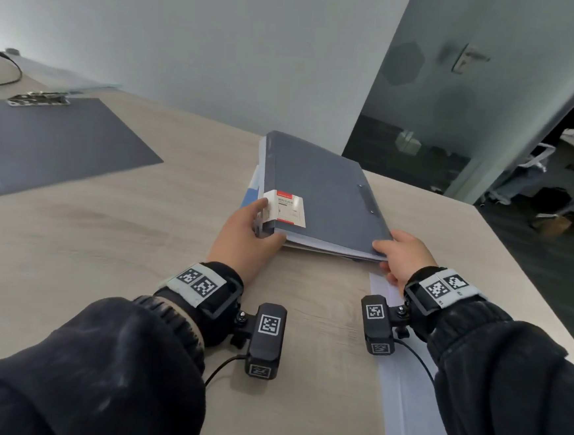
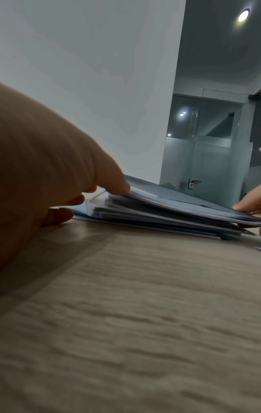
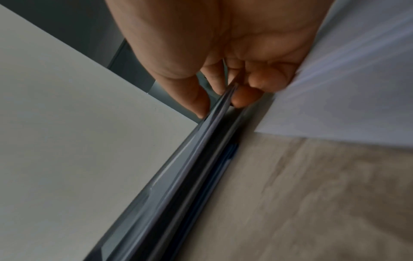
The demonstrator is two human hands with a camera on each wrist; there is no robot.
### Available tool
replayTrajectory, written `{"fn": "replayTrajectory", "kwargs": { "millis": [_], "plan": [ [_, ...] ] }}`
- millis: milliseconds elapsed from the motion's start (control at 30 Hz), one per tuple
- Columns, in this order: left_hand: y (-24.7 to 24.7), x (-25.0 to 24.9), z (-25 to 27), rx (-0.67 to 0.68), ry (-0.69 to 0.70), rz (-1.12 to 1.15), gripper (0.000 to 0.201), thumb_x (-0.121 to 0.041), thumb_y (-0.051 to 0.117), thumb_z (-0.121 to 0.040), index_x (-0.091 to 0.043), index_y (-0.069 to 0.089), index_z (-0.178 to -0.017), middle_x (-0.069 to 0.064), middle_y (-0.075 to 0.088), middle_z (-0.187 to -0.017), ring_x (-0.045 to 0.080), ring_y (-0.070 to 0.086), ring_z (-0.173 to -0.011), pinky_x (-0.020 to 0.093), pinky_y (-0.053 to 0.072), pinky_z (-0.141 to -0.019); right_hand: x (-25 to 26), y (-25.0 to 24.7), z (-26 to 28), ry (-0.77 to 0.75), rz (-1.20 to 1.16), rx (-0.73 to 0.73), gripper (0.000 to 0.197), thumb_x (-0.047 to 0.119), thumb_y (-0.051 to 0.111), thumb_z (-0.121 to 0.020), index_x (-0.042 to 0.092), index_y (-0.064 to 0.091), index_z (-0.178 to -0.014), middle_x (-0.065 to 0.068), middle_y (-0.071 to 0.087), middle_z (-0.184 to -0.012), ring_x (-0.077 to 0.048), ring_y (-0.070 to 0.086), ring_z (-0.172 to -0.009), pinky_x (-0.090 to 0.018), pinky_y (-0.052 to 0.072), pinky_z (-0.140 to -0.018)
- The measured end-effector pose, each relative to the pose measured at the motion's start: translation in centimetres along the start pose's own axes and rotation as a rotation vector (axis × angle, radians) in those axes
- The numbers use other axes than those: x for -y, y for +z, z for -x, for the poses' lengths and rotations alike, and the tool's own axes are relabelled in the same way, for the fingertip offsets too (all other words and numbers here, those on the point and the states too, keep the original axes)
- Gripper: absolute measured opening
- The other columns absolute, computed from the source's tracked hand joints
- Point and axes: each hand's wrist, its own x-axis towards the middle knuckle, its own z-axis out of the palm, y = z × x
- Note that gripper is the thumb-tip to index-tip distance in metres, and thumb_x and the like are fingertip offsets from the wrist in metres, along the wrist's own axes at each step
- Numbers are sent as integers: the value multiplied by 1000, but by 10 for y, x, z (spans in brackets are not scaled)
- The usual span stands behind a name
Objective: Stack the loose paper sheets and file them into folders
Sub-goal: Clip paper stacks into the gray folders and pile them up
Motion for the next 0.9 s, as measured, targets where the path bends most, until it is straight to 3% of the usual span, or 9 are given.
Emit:
{"fn": "replayTrajectory", "kwargs": {
  "millis": [100, 200, 300, 367, 467, 567, 633, 733, 900],
  "plan": [
    [-5, -3, 9, -48, -15, 71, 65, -21, 70, -89, -26, 43, -147, -14, 49, -136, 4, 48, -120, 12, 38, -95, -2, -11, 26, 27, -115, -22, 51, 25, 61, -95, 25, 48, -143, 1, 60, -101, -18, 58, -78, -29, 44, -58],
    [-8, -4, 24, -103, -35, 114, 67, -22, 70, -90, -25, 39, -149, -8, 45, -139, 11, 45, -129, 26, 36, -104, -13, -36, 58, 72, -209, -52, 32, 27, 58, -97, 29, 59, -128, 4, 60, -110, -19, 59, -93, -34, 47, -74],
    [-6, -7, 46, -118, -52, 108, 65, -21, 68, -91, -25, 38, -149, -6, 44, -136, 10, 46, -121, 28, 36, -100, -35, -70, 90, 70, -182, -83, 16, 25, 56, -98, 28, 66, -110, 6, 62, -110, -18, 59, -99, -35, 44, -82],
    [1, -12, 63, -97, -53, 92, 65, -17, 66, -90, -24, 39, -149, -5, 46, -133, 11, 47, -117, 29, 36, -98, -56, -96, 108, 53, -123, -125, 16, 24, 58, -97, 23, 69, -109, 5, 65, -109, -19, 59, -104, -35, 44, -86],
    [20, -25, 98, 34, -39, 34, 54, -16, 65, -91, -25, 48, -142, -7, 55, -129, 13, 52, -117, 28, 37, -96, -87, -131, 136, 58, -80, -177, 15, 21, 61, -97, 18, 70, -108, 0, 65, -117, -21, 57, -109, -34, 42, -96],
    [42, -45, 139, 215, -6, -142, 39, -25, 59, -92, -36, 60, -130, -14, 60, -129, 11, 52, -125, 37, 37, -111, -109, -158, 162, 102, -71, -198, 15, 21, 61, -96, 18, 68, -109, -4, 64, -116, -23, 56, -106, -33, 40, -92],
    [58, -57, 162, 301, 35, -319, 39, -32, 53, -94, -38, 59, -132, -21, 55, -133, 5, 44, -127, 38, 24, -120, -120, -172, 177, 134, -52, -197, 18, 21, 60, -96, 18, 66, -112, -4, 63, -115, -23, 55, -106, -33, 40, -90],
    [82, -63, 183, 434, 124, -521, 52, -44, 47, -93, -39, 50, -144, -20, 37, -158, 7, 20, -151, 40, 5, -123, -134, -185, 195, 168, -38, -181, 20, 20, 60, -96, 15, 65, -115, -4, 64, -114, -24, 57, -106, -33, 42, -91],
    [94, -69, 195, 529, 130, -637, 60, -49, 44, -93, -42, 37, -152, -17, 17, -167, 11, 2, -156, 44, -5, -124, -143, -196, 202, 203, -70, -119, 34, 41, 67, -74, 23, 67, -103, -9, 70, -111, -31, 65, -106, -47, 50, -100]
  ]
}}
